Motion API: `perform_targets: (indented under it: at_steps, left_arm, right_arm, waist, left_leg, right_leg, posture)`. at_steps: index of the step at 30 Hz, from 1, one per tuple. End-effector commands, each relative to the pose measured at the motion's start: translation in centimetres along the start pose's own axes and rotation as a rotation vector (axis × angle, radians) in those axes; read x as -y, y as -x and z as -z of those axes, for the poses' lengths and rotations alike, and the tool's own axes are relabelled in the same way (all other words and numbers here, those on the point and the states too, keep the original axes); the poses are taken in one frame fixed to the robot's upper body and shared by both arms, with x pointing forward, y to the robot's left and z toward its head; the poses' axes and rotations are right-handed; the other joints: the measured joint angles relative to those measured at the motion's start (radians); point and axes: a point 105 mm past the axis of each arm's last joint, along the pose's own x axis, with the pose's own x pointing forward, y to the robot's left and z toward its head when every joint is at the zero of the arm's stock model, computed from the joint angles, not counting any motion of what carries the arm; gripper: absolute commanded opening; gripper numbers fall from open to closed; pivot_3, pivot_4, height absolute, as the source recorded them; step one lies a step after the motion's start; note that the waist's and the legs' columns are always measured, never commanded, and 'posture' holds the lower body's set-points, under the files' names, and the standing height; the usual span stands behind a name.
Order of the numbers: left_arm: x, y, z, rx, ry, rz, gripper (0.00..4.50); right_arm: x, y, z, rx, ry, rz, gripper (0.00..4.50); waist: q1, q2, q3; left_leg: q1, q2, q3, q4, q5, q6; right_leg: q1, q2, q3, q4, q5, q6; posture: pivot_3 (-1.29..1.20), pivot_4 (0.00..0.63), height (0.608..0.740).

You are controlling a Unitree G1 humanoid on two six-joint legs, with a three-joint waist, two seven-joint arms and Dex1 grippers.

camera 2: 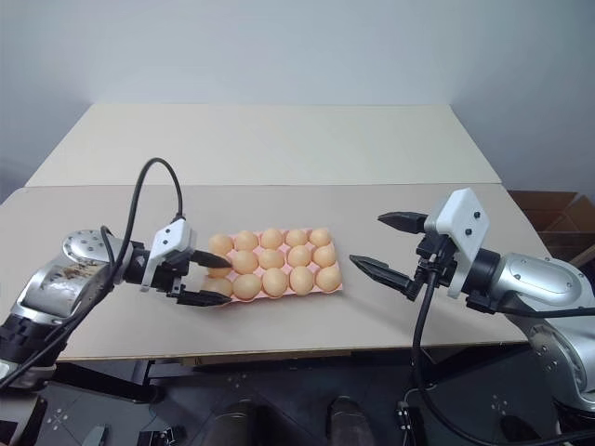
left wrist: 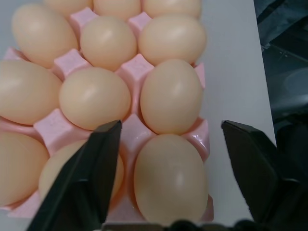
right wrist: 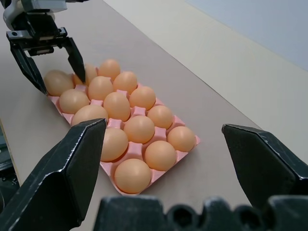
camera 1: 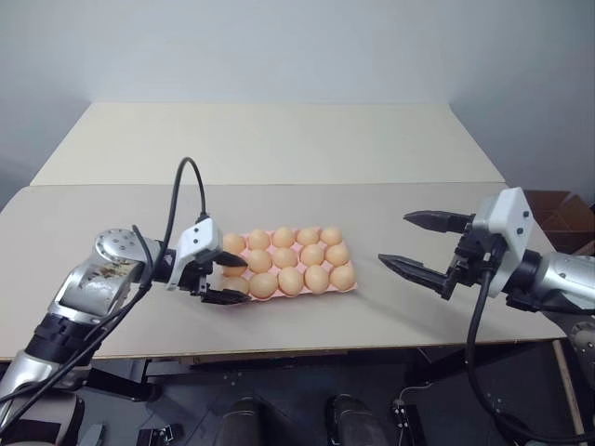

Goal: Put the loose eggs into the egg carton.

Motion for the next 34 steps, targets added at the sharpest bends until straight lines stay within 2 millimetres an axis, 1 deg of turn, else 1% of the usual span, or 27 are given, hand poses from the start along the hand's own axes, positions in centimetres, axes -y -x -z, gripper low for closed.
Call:
perform_targets:
  at_steps: [1,3,5,7,8,9,10,12,14,15,17,20,22,25,28,31,33,34]
  left_arm:
    - [-1.0,2.7,-1.9,0.038,-0.045,-0.091,4.48]
    - [-1.1,4.4,-2.4,0.075,-0.051,-0.125,4.48]
    - [-1.5,7.4,-2.3,0.111,-0.037,-0.206,4.48]
    - [-1.5,10.6,-2.0,0.153,-0.059,-0.310,4.48]
    - [-1.4,11.5,-1.8,0.159,-0.071,-0.339,4.48]
    - [-1.2,12.7,-1.5,0.160,-0.073,-0.391,4.48]
    - [-0.7,14.2,-0.8,0.158,-0.071,-0.435,4.48]
    - [0.3,16.3,0.4,0.153,-0.043,-0.499,4.48]
    - [1.8,17.8,1.5,0.148,-0.006,-0.525,4.48]
    - [2.5,18.3,1.8,0.148,0.015,-0.534,4.48]
    - [3.7,18.6,2.1,0.148,0.040,-0.540,4.48]
    - [4.7,18.3,2.2,0.158,0.061,-0.548,4.48]
    - [5.0,18.2,2.1,0.167,0.070,-0.562,4.48]
    - [5.4,18.3,1.9,0.176,0.081,-0.578,4.48]
    - [5.9,17.9,1.8,0.181,0.083,-0.587,4.48]
    - [6.4,18.3,1.8,0.179,0.093,-0.610,4.48]
    - [6.4,18.3,1.7,0.176,0.098,-0.618,4.48]
    - [6.4,18.3,1.6,0.176,0.097,-0.618,4.48]
  right_arm:
    - [0.0,0.2,-1.3,0.039,0.037,0.000,4.50]
    - [0.1,0.2,-1.2,0.037,0.033,-0.007,4.50]
    - [0.2,0.2,-0.9,0.028,0.034,-0.021,4.50]
    - [0.4,0.3,-0.5,0.020,0.033,-0.045,4.50]
    - [0.5,0.3,-0.4,0.018,0.034,-0.053,4.50]
    - [0.7,0.3,-0.2,0.012,0.031,-0.057,4.50]
    - [1.0,0.3,0.1,0.005,0.029,-0.064,4.50]
    - [1.3,0.3,0.6,-0.006,0.027,-0.074,4.50]
    - [1.6,0.3,1.2,-0.017,0.024,-0.082,4.50]
    - [1.8,0.4,1.5,-0.023,0.024,-0.083,4.50]
    - [2.1,0.5,2.1,-0.039,0.019,-0.077,4.50]
    - [2.2,0.5,2.7,-0.057,0.013,-0.068,4.50]
    - [2.2,0.4,2.7,-0.056,0.008,-0.068,4.50]
    - [2.4,0.2,2.2,-0.058,0.015,-0.068,4.50]
    - [2.4,0.0,2.1,-0.050,0.015,-0.082,4.50]
    - [2.5,-0.6,1.7,-0.048,0.028,-0.079,4.50]
    - [2.4,-0.6,1.4,-0.032,0.029,-0.090,4.50]
    - [2.5,-0.6,1.5,-0.034,0.035,-0.092,4.50]
  waist:
    - [-0.004,0.000,0.000]
    - [-0.007,0.000,0.000]
    - [-0.012,0.000,0.000]
    - [-0.020,0.000,0.000]
    - [-0.020,0.000,0.000]
    - [-0.020,0.000,0.000]
    - [-0.020,0.000,0.000]
    - [-0.022,0.000,0.000]
    - [-0.021,0.000,0.000]
    - [-0.021,0.000,0.000]
    - [-0.015,0.000,0.000]
    - [-0.002,0.000,0.000]
    - [0.005,0.000,0.000]
    - [0.003,0.000,0.000]
    - [0.001,0.000,0.000]
    - [-0.007,0.000,0.000]
    - [-0.008,0.000,0.000]
    - [-0.008,0.000,0.000]
  left_leg:
    - [0.000,0.000,0.000,0.000,0.000,0.000]
    - [0.000,0.000,0.000,0.000,0.000,0.000]
    - [0.000,0.001,0.000,0.000,0.000,0.000]
    - [0.001,0.001,0.000,0.000,0.000,0.000]
    - [0.001,0.001,0.000,-0.001,0.000,0.000]
    - [0.001,0.001,0.000,-0.001,0.000,0.000]
    - [0.001,0.001,0.000,-0.001,0.000,0.000]
    - [0.002,0.002,0.001,-0.001,0.000,0.000]
    - [0.002,0.002,0.002,-0.001,0.000,0.000]
    - [0.002,0.002,0.002,-0.001,0.000,0.000]
    - [0.001,0.002,0.002,-0.001,0.000,0.000]
    - [0.002,0.002,0.002,-0.001,0.000,0.000]
    - [0.002,0.002,0.003,-0.001,0.000,0.000]
    - [0.002,0.002,0.003,-0.001,0.000,0.000]
    - [0.002,0.002,0.004,-0.001,0.000,0.000]
    - [0.002,0.002,0.005,-0.002,0.000,0.000]
    - [0.002,0.003,0.005,-0.002,0.000,0.000]
    - [0.002,0.003,0.005,-0.002,0.000,0.000]
  right_leg:
    - [0.000,0.000,0.000,0.000,0.000,0.000]
    - [0.000,0.000,0.000,0.000,0.000,0.000]
    - [0.000,0.000,0.000,0.000,0.000,0.000]
    - [0.000,0.000,0.000,0.000,0.000,0.000]
    - [0.000,0.000,0.000,0.000,0.000,0.000]
    - [0.000,0.000,0.000,0.000,0.000,0.000]
    - [0.000,0.000,0.000,0.000,0.000,0.000]
    - [-0.001,-0.001,0.000,0.000,0.000,-0.001]
    - [-0.001,-0.001,0.000,0.000,-0.001,-0.001]
    - [-0.001,-0.001,0.000,0.000,-0.002,-0.004]
    - [-0.002,-0.001,0.000,0.000,-0.006,-0.009]
    - [-0.001,-0.002,-0.001,0.000,-0.006,-0.008]
    - [-0.001,-0.003,-0.001,0.001,-0.006,-0.008]
    - [-0.001,-0.002,0.000,0.000,-0.006,-0.008]
    - [-0.002,-0.002,0.000,0.000,-0.006,-0.009]
    - [-0.002,-0.002,0.001,0.001,-0.005,-0.009]
    - [-0.003,-0.001,0.001,0.001,-0.005,-0.009]
    - [-0.003,-0.001,0.001,0.001,-0.006,-0.009]
  posture:
    - [0.00,0.150,0.740]
    - [0.00,0.150,0.740]
    - [0.00,0.150,0.740]
    - [0.00,0.150,0.740]
    - [0.00,0.150,0.740]
    - [0.00,0.150,0.740]
    - [0.00,0.150,0.740]
    - [0.00,0.150,0.740]
    - [0.00,0.150,0.740]
    - [0.00,0.150,0.740]
    - [0.00,0.150,0.740]
    - [0.00,0.150,0.740]
    - [0.00,0.150,0.740]
    - [0.00,0.150,0.740]
    - [0.00,0.150,0.740]
    - [0.00,0.150,0.740]
    - [0.00,0.150,0.740]
    - [0.00,0.150,0.740]
